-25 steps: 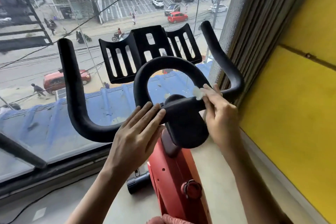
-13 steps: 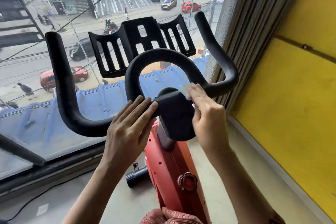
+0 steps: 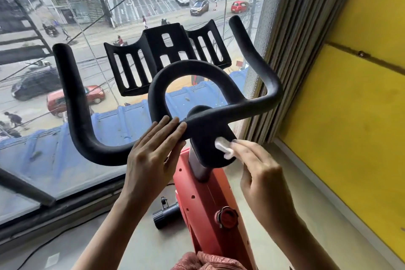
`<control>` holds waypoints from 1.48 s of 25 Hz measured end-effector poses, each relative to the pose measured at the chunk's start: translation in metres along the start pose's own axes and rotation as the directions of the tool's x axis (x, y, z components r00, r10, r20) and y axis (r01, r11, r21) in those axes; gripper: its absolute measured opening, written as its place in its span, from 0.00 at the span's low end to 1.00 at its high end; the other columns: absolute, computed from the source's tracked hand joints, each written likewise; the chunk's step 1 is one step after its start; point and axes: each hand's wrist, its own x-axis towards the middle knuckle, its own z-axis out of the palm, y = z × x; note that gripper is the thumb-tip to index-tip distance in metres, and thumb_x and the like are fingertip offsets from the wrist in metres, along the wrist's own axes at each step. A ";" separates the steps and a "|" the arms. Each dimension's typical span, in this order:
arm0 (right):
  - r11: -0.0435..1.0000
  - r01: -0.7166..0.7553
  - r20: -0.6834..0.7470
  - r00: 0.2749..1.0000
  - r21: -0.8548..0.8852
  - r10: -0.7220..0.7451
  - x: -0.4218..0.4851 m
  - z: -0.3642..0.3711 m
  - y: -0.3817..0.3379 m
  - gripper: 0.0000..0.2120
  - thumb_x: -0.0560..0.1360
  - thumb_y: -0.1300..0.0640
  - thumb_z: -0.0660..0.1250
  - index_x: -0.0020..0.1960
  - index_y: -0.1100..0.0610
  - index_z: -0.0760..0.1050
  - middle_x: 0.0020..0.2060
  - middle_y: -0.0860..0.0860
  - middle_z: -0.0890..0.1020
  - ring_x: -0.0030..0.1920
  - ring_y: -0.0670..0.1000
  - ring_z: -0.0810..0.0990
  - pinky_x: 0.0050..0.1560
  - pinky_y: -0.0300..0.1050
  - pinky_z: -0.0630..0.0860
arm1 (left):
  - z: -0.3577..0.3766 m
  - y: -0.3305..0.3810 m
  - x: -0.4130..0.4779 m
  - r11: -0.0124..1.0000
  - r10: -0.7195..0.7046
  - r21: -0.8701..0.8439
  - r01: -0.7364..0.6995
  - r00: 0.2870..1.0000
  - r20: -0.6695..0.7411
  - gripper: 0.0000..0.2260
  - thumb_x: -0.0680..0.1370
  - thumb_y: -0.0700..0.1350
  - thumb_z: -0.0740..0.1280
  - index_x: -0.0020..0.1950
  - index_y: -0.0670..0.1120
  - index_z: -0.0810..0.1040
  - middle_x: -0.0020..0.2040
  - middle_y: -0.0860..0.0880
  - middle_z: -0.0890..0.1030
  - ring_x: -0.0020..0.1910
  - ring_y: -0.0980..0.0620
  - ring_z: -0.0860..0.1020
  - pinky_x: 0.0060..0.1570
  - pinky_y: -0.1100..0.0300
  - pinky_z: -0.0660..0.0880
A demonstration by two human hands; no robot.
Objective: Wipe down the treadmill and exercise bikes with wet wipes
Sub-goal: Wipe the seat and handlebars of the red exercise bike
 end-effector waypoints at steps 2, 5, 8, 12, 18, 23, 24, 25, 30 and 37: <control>0.999 0.023 0.029 0.999 -0.040 -0.022 0.005 0.018 -0.011 0.20 0.76 0.70 0.58 0.67 0.63 0.73 0.63 0.58 0.77 0.64 0.54 0.75 0.67 0.44 0.70 | 0.001 -0.001 0.000 1.000 -0.005 -0.001 0.005 1.000 -0.002 0.13 0.76 0.39 0.69 0.61 0.40 0.80 0.60 0.42 0.80 0.63 0.44 0.76 0.66 0.53 0.71; 0.988 0.152 0.135 0.979 0.017 -0.153 -0.005 0.024 -0.017 0.20 0.83 0.59 0.48 0.65 0.63 0.75 0.63 0.58 0.77 0.65 0.54 0.74 0.67 0.44 0.70 | 0.001 -0.001 -0.001 1.000 -0.002 -0.012 0.002 1.000 -0.005 0.13 0.76 0.39 0.69 0.61 0.40 0.80 0.61 0.42 0.79 0.63 0.45 0.76 0.64 0.50 0.72; 0.989 0.106 0.136 0.983 0.104 -0.119 -0.010 -0.001 -0.001 0.13 0.79 0.65 0.59 0.59 0.63 0.79 0.57 0.55 0.81 0.58 0.51 0.78 0.63 0.37 0.71 | 0.001 -0.002 -0.001 1.000 0.010 -0.013 -0.010 1.000 0.001 0.13 0.76 0.38 0.69 0.61 0.40 0.79 0.61 0.42 0.79 0.63 0.44 0.76 0.65 0.51 0.72; 0.994 -0.073 0.046 0.997 0.085 0.069 0.014 0.003 0.005 0.14 0.77 0.66 0.62 0.62 0.63 0.77 0.58 0.56 0.79 0.60 0.51 0.77 0.66 0.37 0.68 | 0.001 -0.001 -0.001 1.000 0.000 -0.008 0.000 1.000 -0.003 0.14 0.76 0.38 0.69 0.61 0.40 0.79 0.61 0.42 0.79 0.64 0.45 0.76 0.64 0.49 0.72; 0.997 -0.080 0.132 0.988 -0.011 0.081 -0.013 -0.002 -0.016 0.17 0.70 0.70 0.72 0.59 0.62 0.80 0.51 0.54 0.81 0.52 0.50 0.80 0.60 0.33 0.70 | 0.001 0.000 -0.001 1.000 0.008 -0.005 -0.008 1.000 -0.004 0.14 0.76 0.38 0.69 0.61 0.40 0.79 0.61 0.42 0.79 0.63 0.45 0.76 0.65 0.51 0.72; 0.994 -0.092 0.055 0.995 0.062 0.089 0.012 0.007 -0.010 0.15 0.73 0.71 0.68 0.59 0.64 0.78 0.56 0.57 0.79 0.58 0.54 0.78 0.63 0.41 0.72 | 0.000 0.001 0.000 1.000 -0.001 0.005 0.001 1.000 -0.003 0.14 0.75 0.38 0.69 0.61 0.40 0.79 0.61 0.42 0.78 0.64 0.45 0.76 0.66 0.52 0.71; 0.996 -0.084 0.081 0.993 0.012 0.083 0.013 0.010 -0.012 0.15 0.72 0.71 0.68 0.58 0.65 0.79 0.55 0.58 0.80 0.58 0.55 0.79 0.61 0.43 0.74 | -0.001 0.002 0.000 1.000 -0.001 0.002 0.001 1.000 0.005 0.14 0.75 0.38 0.69 0.61 0.40 0.79 0.61 0.42 0.78 0.64 0.45 0.75 0.66 0.52 0.71; 0.997 -0.062 0.109 0.992 -0.035 0.066 0.011 0.009 -0.014 0.15 0.71 0.72 0.69 0.56 0.64 0.80 0.53 0.57 0.80 0.55 0.54 0.80 0.58 0.44 0.77 | -0.002 0.003 0.001 1.000 0.002 0.000 -0.002 1.000 0.012 0.15 0.75 0.38 0.69 0.61 0.40 0.79 0.61 0.42 0.78 0.64 0.45 0.75 0.66 0.52 0.71; 0.948 -0.040 0.090 0.996 0.316 0.013 0.017 -0.007 -0.016 0.07 0.73 0.67 0.69 0.50 0.61 0.83 0.47 0.49 0.82 0.49 0.45 0.80 0.53 0.35 0.76 | -0.010 0.002 0.006 0.997 -0.038 -0.074 0.039 0.999 0.023 0.13 0.77 0.43 0.67 0.59 0.39 0.80 0.59 0.43 0.80 0.63 0.45 0.77 0.61 0.50 0.74; 0.945 0.210 -0.038 0.978 0.250 -0.207 0.154 0.046 -0.026 0.16 0.74 0.71 0.63 0.60 0.66 0.77 0.59 0.59 0.79 0.62 0.55 0.76 0.67 0.38 0.67 | -0.019 -0.026 0.053 0.881 -0.455 -0.044 0.471 0.868 0.199 0.28 0.77 0.56 0.65 0.73 0.43 0.68 0.73 0.47 0.67 0.73 0.56 0.62 0.69 0.66 0.58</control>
